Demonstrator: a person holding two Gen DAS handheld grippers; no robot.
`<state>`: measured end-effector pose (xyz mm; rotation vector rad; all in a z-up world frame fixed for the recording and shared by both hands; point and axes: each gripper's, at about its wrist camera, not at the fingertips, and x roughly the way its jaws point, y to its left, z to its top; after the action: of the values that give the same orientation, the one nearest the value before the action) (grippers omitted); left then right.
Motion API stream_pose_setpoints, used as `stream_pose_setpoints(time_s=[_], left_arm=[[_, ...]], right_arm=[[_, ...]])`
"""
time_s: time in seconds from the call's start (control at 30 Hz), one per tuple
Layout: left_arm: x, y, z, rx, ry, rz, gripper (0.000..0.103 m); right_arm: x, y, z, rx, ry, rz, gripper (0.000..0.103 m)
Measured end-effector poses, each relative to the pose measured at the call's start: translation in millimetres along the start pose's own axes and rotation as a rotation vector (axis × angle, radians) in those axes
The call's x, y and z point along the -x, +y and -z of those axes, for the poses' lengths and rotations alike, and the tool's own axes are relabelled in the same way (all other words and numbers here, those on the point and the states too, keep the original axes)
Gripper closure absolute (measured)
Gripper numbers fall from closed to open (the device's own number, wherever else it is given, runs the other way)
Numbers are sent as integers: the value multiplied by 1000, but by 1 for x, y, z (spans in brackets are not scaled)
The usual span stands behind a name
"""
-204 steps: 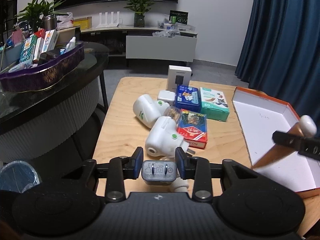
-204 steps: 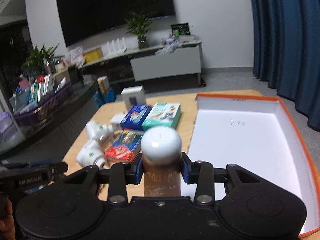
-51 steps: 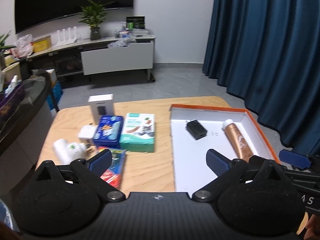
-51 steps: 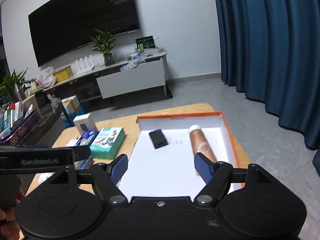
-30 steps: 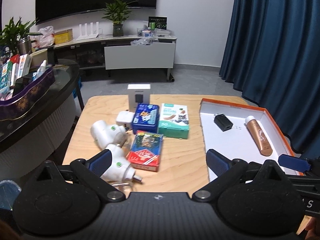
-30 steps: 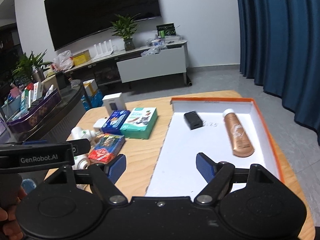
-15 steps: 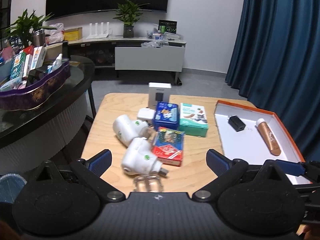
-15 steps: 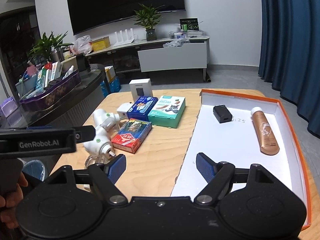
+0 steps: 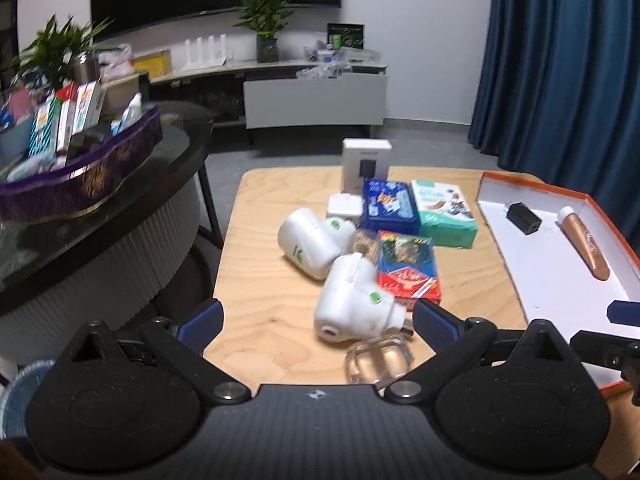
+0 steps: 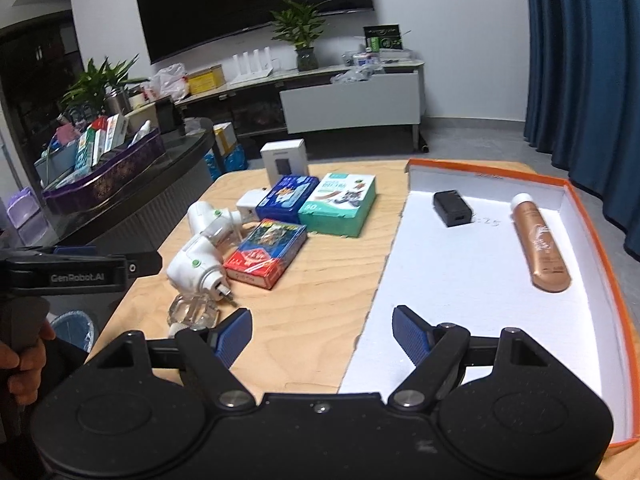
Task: Organize rigid objects
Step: 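Withdraw both tools from the box back toward the table items, then grasp the white air freshener with the left gripper while the right grasps the glass bottle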
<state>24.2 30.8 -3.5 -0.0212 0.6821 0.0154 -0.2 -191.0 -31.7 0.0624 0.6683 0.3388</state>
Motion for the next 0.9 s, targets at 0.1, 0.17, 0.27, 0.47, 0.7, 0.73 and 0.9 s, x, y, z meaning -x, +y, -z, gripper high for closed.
stream_pose_setpoints(time_s=[0.1, 0.17, 0.27, 0.47, 0.7, 0.73, 0.9], left_arm=[[-7, 3, 10, 15, 27, 1, 0], [-12, 3, 11, 12, 36, -2, 0], [-18, 3, 7, 13, 33, 8, 0], [-39, -7, 0, -13, 32, 58, 0], [-70, -12, -4, -96, 61, 99, 0], [-73, -12, -5, -100, 59, 107, 0], [-84, -13, -7, -112, 46, 121, 2]], right_arm=[[-6, 1, 1, 1, 14, -4, 12], [-8, 0, 1, -6, 20, -11, 12], [-11, 1, 2, -6, 24, -19, 12], [-18, 9, 4, 14, 48, -41, 12], [-27, 19, 7, 37, 78, -79, 12], [-28, 21, 7, 40, 83, -85, 12], [-38, 31, 9, 52, 111, -110, 12]])
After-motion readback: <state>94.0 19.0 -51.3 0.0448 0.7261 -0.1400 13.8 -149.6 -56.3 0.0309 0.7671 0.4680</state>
